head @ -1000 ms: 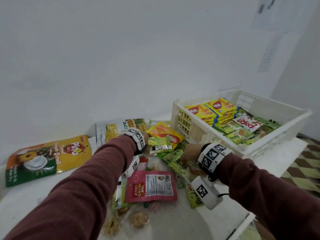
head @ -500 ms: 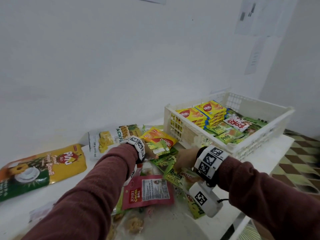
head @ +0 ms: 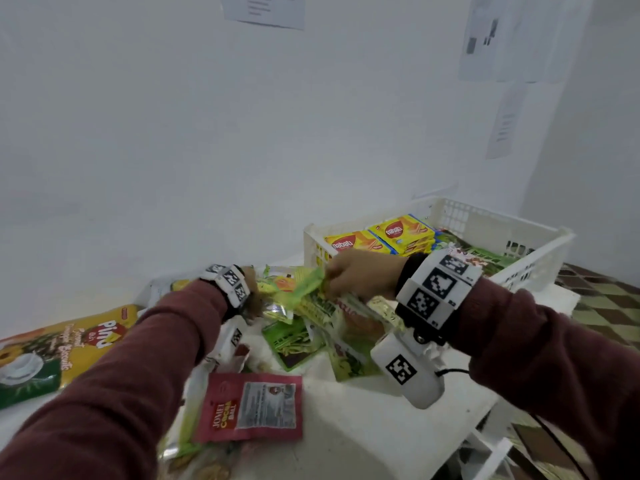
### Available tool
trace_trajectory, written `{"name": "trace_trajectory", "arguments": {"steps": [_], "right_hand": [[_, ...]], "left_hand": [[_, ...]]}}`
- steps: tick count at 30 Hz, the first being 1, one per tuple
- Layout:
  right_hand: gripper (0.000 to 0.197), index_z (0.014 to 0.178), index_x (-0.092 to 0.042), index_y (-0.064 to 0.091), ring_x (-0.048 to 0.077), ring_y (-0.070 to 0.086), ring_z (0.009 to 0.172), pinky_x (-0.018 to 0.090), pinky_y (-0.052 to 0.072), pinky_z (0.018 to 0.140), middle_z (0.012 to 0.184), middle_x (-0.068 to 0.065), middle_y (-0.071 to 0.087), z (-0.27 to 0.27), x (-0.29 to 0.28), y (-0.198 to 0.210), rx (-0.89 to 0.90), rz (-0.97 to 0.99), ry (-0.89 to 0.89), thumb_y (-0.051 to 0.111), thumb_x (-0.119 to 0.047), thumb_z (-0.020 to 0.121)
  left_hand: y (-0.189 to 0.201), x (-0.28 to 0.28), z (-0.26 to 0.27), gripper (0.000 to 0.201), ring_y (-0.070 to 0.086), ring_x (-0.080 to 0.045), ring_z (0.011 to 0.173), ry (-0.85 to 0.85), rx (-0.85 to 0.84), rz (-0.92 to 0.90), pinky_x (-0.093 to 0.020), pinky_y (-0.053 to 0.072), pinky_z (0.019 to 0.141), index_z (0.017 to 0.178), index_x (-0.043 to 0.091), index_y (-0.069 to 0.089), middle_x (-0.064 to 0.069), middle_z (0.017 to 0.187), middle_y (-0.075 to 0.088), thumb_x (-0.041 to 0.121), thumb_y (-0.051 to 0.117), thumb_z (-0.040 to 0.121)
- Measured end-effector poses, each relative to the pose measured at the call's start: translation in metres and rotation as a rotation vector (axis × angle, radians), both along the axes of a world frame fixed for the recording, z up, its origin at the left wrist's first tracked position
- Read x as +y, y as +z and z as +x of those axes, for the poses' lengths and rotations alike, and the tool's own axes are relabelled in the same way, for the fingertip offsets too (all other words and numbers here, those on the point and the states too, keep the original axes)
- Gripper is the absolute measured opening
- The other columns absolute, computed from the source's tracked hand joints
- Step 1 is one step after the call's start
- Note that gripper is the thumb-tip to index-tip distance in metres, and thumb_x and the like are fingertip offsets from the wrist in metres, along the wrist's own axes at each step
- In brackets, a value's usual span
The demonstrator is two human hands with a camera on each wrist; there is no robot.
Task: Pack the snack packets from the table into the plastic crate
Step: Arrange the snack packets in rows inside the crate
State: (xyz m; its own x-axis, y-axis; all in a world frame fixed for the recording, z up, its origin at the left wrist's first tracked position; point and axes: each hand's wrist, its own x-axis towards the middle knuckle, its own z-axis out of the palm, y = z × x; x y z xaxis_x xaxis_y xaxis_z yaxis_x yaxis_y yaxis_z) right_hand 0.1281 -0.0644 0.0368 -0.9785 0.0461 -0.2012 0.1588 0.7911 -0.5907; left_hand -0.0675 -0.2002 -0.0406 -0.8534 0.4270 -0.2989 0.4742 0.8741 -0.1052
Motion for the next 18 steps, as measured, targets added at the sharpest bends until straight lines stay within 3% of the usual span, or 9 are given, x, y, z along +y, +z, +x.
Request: {"name": "trace_trajectory", "arguments": {"steps": [2,4,5,6,8,10,12,14,18], "right_hand": [[0.027,0.061,-0.009,0.046,0.015,0.036,0.051,0.024,0.032,0.049,0.057,0.005,0.037,0.003,0.017,0.016,0.105,-0.077,-0.003,0.056,0.0,0.084],[0.022,0.066,-0.002,0.044,0.018,0.03,0.054,0.025,0.026,0.049,0.061,0.009,0.03,0.009,0.04,0.032,0.191,-0.125,0.019,0.056,0.004,0.084],[0.014,0.072,0.002,0.048,0.019,0.032,0.056,0.025,0.027,0.048,0.064,0.01,0.032,0.012,0.054,0.038,0.227,-0.149,0.027,0.055,0.005,0.084],[0.008,0.078,0.005,0.051,0.02,0.035,0.057,0.023,0.03,0.047,0.066,0.011,0.035,0.014,0.067,0.044,0.26,-0.18,0.026,0.053,0.006,0.085],[0.008,0.085,0.002,0.054,0.016,0.038,0.055,0.018,0.035,0.043,0.064,0.007,0.04,0.021,0.094,0.054,0.323,-0.245,0.022,0.05,0.008,0.087],[0.014,0.095,0.001,0.057,0.013,0.037,0.054,0.016,0.033,0.042,0.063,0.004,0.04,0.026,0.122,0.061,0.383,-0.276,0.01,0.049,0.009,0.087],[0.018,0.099,-0.002,0.057,0.008,0.041,0.048,0.012,0.034,0.04,0.059,0.0,0.044,0.029,0.149,0.067,0.44,-0.3,-0.019,0.048,0.008,0.088],[0.021,0.104,-0.003,0.058,0.003,0.047,0.047,0.012,0.043,0.043,0.061,0.0,0.049,0.028,0.18,0.072,0.487,-0.303,-0.055,0.049,0.008,0.088],[0.02,0.105,0.014,0.054,0.023,0.053,0.066,0.022,0.049,0.051,0.083,0.013,0.051,0.021,0.238,0.075,0.515,-0.116,-0.119,0.052,0.005,0.088]], "left_hand": [[0.021,-0.006,-0.005,0.011,0.065,-0.025,0.103,0.017,0.066,-0.057,-0.026,0.049,0.068,0.069,0.023,0.063,-0.01,0.1,0.07,0.029,0.068,0.076],[0.045,-0.006,-0.005,0.025,0.068,-0.024,0.087,0.083,0.092,-0.106,-0.017,0.037,0.046,0.049,0.021,0.06,0.001,0.059,0.064,0.031,0.074,0.067],[0.057,-0.006,0.004,0.014,0.067,-0.022,0.077,0.131,0.079,-0.088,-0.015,0.034,0.043,0.058,0.024,0.068,0.004,0.056,0.061,0.028,0.075,0.07],[0.068,-0.003,0.008,0.004,0.061,-0.018,0.069,0.155,0.078,-0.081,-0.013,0.034,0.045,0.081,0.024,0.074,0.005,0.068,0.065,0.024,0.073,0.076],[0.09,0.006,0.016,0.031,0.052,-0.015,0.073,0.205,0.122,-0.068,-0.009,0.033,0.047,0.113,0.006,0.064,-0.005,0.093,0.064,0.018,0.066,0.084],[0.114,0.016,0.027,0.028,0.051,-0.015,0.08,0.214,0.155,-0.009,-0.01,0.036,0.047,0.109,0.002,0.064,-0.004,0.08,0.057,0.015,0.066,0.084],[0.134,0.027,0.041,0.013,0.052,-0.02,0.074,0.211,0.232,0.056,-0.019,0.04,0.052,0.087,0.003,0.066,-0.008,0.072,0.055,0.01,0.072,0.077],[0.152,0.046,0.06,0.017,0.05,-0.023,0.064,0.184,0.308,0.117,-0.025,0.038,0.057,0.07,-0.002,0.062,-0.014,0.066,0.053,0.007,0.076,0.068],[0.17,0.09,0.1,0.022,0.049,-0.026,0.064,0.163,0.367,0.335,-0.027,0.033,0.054,0.073,-0.005,0.062,-0.017,0.069,0.055,0.009,0.078,0.067]]}}
